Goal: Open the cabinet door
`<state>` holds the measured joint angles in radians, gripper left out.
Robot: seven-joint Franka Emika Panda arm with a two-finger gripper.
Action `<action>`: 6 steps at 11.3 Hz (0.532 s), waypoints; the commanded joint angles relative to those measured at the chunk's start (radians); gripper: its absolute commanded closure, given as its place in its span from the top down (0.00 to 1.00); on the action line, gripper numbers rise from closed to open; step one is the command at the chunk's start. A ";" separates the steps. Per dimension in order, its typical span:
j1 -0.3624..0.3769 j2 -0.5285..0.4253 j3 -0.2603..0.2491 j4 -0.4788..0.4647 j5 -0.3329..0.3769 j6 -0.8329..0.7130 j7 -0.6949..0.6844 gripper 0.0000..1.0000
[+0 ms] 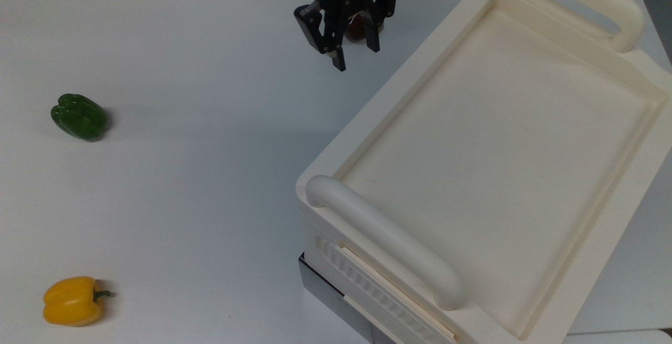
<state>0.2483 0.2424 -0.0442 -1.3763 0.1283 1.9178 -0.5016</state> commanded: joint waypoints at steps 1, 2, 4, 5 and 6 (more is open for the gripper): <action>0.046 0.000 0.015 0.002 0.022 0.029 -0.018 0.62; 0.054 0.000 0.030 0.002 0.022 0.029 -0.011 0.62; 0.058 0.017 0.062 0.002 0.020 0.061 0.003 0.56; 0.062 0.020 0.066 0.002 0.019 0.093 0.014 0.38; 0.062 0.023 0.066 0.002 0.019 0.114 0.015 0.37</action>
<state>0.3064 0.2532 0.0182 -1.3755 0.1312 1.9694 -0.4978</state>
